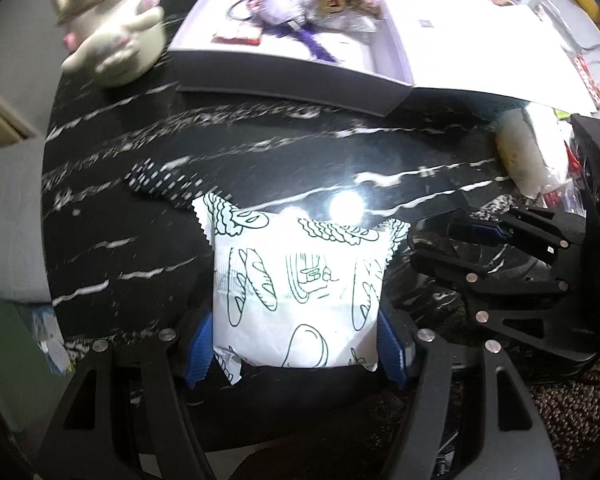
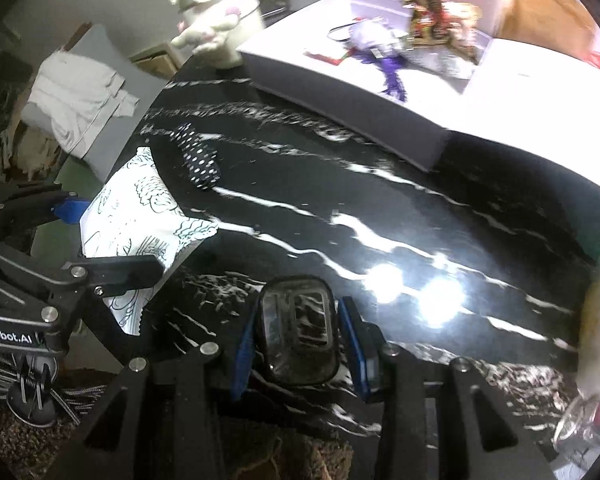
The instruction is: Organize objects
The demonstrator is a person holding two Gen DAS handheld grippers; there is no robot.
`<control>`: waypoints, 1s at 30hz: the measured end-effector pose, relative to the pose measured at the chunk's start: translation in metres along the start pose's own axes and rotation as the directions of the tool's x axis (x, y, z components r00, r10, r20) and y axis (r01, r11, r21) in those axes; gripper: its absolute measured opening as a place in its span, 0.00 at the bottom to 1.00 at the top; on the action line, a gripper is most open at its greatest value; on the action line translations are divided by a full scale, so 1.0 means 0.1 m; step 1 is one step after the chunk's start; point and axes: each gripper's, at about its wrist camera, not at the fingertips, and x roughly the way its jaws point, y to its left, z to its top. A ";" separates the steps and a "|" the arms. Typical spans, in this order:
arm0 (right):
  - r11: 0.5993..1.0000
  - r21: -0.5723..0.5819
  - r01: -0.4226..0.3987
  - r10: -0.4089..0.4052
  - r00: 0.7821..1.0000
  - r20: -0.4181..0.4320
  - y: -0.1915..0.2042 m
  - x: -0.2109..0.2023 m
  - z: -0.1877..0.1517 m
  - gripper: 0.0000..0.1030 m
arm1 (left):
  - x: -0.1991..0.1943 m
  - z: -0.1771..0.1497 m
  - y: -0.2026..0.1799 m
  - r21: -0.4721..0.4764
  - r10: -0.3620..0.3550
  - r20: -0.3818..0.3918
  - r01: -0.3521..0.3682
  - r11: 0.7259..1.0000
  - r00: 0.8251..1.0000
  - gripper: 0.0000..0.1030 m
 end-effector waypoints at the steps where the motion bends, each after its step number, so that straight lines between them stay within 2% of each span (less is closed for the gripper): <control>1: 1.000 0.014 0.011 -0.011 1.000 0.009 -0.04 -0.05 -0.02 0.38 | 0.00 0.02 -0.05 0.013 -0.003 0.001 0.003 1.000 1.000 0.64; 12: 0.985 0.143 0.092 -0.103 0.993 0.065 -0.33 -0.42 -0.24 0.38 | -0.01 0.29 -0.60 0.179 -0.034 0.007 0.032 0.983 0.999 0.64; 18: 0.974 0.188 0.127 -0.145 0.986 0.086 -0.40 -0.56 -0.27 0.38 | -0.02 0.39 -0.75 0.227 -0.056 0.000 0.054 0.972 0.998 0.64; 30: 0.978 0.156 0.141 -0.158 0.982 0.105 -0.35 -0.56 0.10 0.38 | -0.03 0.75 -0.51 0.225 -0.039 0.012 0.036 0.974 0.999 0.64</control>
